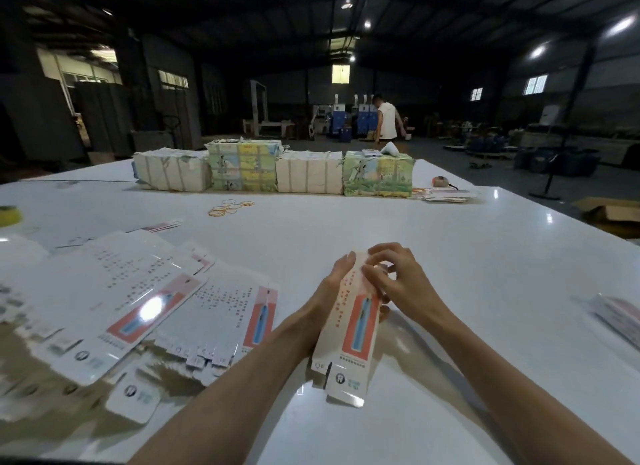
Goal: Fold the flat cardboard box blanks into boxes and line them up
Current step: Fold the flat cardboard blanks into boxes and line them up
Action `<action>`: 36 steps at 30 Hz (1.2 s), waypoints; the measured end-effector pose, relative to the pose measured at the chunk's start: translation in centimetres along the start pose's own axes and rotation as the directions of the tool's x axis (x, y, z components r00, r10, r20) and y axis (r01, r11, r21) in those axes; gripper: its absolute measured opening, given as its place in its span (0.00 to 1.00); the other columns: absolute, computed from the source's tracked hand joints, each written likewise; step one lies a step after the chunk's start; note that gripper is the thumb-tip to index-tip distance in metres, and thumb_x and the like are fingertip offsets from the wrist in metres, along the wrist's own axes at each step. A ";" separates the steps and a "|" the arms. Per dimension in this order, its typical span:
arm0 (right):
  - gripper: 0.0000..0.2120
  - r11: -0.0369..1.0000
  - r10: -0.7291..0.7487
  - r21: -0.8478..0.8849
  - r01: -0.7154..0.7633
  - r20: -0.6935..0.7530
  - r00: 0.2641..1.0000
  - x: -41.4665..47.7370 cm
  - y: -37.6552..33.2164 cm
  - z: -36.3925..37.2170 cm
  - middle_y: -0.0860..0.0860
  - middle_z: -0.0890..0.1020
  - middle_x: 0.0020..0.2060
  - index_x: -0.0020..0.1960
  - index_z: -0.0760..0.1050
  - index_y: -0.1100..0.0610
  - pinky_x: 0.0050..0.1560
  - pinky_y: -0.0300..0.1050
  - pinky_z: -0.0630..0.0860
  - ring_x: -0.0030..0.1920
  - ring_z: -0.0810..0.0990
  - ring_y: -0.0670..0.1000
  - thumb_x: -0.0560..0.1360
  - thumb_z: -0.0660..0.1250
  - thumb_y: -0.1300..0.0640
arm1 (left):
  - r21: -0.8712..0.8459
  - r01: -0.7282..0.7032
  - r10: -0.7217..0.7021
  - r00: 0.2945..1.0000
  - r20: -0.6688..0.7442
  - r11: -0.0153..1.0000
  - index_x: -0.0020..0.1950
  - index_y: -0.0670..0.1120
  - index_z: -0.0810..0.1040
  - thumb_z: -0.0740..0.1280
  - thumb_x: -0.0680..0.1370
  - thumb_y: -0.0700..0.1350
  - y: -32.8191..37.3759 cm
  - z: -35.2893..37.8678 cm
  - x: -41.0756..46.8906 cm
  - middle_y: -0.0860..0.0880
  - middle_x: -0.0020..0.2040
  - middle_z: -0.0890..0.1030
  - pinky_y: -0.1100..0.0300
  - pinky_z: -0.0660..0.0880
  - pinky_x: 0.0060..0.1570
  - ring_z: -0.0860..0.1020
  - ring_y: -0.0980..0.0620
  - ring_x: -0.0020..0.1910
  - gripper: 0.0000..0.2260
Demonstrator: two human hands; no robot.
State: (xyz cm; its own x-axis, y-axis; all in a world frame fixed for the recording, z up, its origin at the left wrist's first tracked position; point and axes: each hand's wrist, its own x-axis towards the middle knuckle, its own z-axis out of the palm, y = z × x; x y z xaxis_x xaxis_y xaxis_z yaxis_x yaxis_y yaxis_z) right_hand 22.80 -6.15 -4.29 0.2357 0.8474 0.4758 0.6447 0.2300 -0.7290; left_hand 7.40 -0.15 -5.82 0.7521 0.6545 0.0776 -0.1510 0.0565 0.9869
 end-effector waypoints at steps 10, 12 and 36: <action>0.10 0.938 0.151 0.307 -0.162 0.060 0.987 0.1 -0.2 -2.1 0.44 0.80 0.63 0.43 0.86 0.60 0.45 0.40 0.83 0.50 0.85 0.50 0.78 0.74 0.54 | -0.076 0.104 -0.091 0.983 0.162 0.992 0.71 0.47 0.79 0.52 0.84 0.71 0.1 -0.3 -0.1 0.35 0.59 0.83 0.49 0.82 0.50 0.84 0.41 0.49 0.34; 0.11 0.926 0.133 0.347 -0.150 0.073 0.988 0.2 -0.3 -2.4 0.44 0.81 0.64 0.44 0.87 0.60 0.47 0.43 0.83 0.50 0.85 0.51 0.78 0.75 0.52 | -0.051 0.111 -0.102 0.982 0.157 0.992 0.68 0.43 0.80 0.49 0.83 0.71 0.4 -0.1 0.2 0.36 0.58 0.84 0.50 0.82 0.50 0.84 0.41 0.48 0.37; 0.23 0.856 0.118 0.484 -0.185 0.164 0.979 -1.5 -1.6 1.1 0.46 0.84 0.61 0.73 0.69 0.42 0.59 0.49 0.84 0.60 0.85 0.52 0.80 0.67 0.43 | -0.317 -0.004 -0.036 0.992 -0.118 0.949 0.39 0.49 0.88 0.57 0.82 0.67 -0.1 -0.9 0.7 0.45 0.36 0.83 0.58 0.82 0.35 0.82 0.50 0.31 0.30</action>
State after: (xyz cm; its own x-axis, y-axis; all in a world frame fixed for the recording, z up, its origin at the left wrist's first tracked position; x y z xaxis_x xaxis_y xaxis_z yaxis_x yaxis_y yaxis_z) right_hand 20.61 -7.23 -4.39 0.1876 0.9357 0.2987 0.1564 0.2717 -0.9496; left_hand 7.34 0.97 -6.00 0.6757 0.7367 0.0249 -0.3491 0.2900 0.8911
